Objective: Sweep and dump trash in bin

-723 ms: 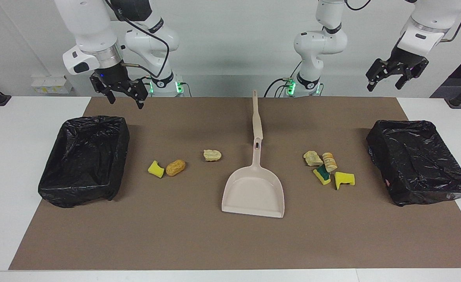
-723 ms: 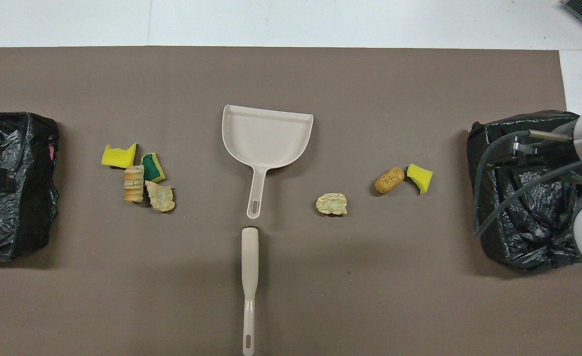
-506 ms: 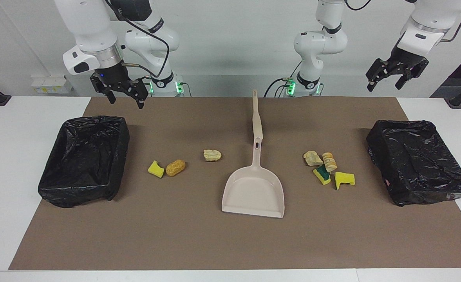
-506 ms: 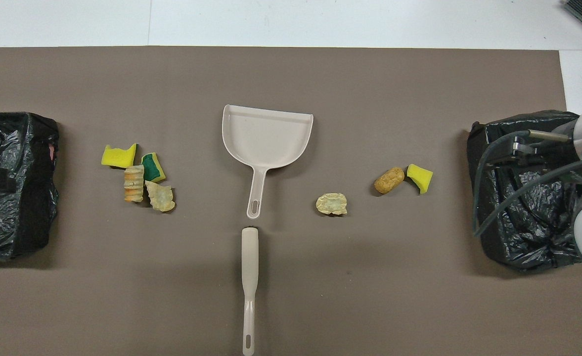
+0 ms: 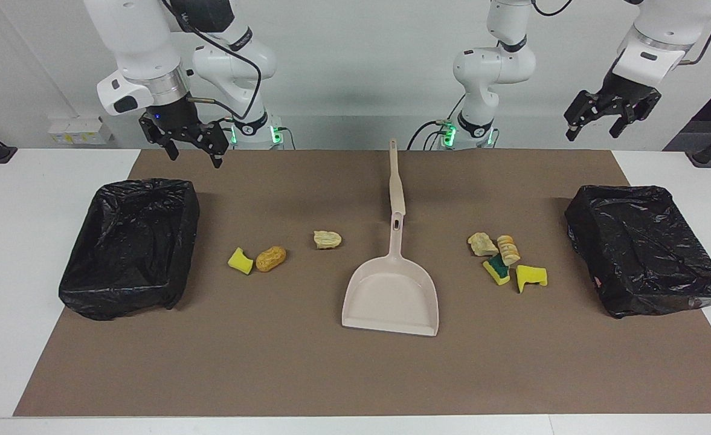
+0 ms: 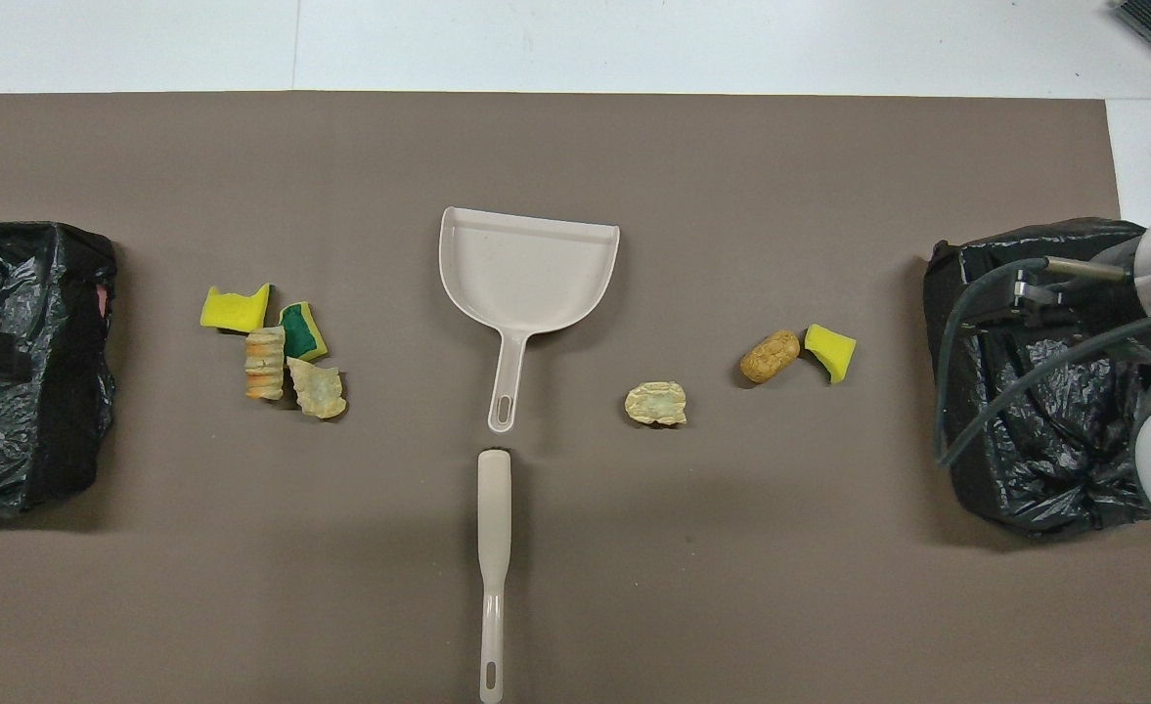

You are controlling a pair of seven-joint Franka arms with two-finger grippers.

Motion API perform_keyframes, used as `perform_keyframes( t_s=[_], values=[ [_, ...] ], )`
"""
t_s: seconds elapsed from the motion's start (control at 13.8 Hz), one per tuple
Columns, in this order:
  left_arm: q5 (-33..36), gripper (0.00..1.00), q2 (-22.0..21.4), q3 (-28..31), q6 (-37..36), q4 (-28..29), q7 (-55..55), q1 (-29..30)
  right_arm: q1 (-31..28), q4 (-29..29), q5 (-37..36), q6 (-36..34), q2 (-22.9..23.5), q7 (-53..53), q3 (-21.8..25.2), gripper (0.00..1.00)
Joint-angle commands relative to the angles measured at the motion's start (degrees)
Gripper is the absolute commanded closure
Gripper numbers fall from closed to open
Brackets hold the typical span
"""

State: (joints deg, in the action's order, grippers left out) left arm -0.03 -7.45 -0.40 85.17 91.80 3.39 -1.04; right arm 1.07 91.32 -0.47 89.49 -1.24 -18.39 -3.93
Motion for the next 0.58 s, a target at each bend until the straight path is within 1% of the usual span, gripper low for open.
perform_keyframes(
  t_s=[0.0, 0.22, 0.36, 0.51],
  values=[
    [-0.4, 0.0, -0.2, 0.1, -1.1, -0.4, 0.0, 0.2, -0.8, -0.2, 1.4, -0.5, -0.3, 2.0, -0.1, 0.0],
    [-0.8, 0.0, -1.0, -0.5, -1.5, 1.0, -0.5, -0.6, -0.8, -0.1, 1.4, -0.5, -0.4, 2.1, -0.1, 0.0],
    [-0.9, 0.0, -4.1, -0.7, -0.8, 5.8, -0.5, -0.8, -0.8, 0.0, 1.4, -0.5, -0.4, 2.1, -0.1, 0.0],
    [-1.9, 0.0, -6.1, -0.6, -0.4, 10.9, -0.5, -2.8, -0.7, 0.1, 1.3, -0.5, -0.5, 2.0, -0.1, 0.0]
  ],
)
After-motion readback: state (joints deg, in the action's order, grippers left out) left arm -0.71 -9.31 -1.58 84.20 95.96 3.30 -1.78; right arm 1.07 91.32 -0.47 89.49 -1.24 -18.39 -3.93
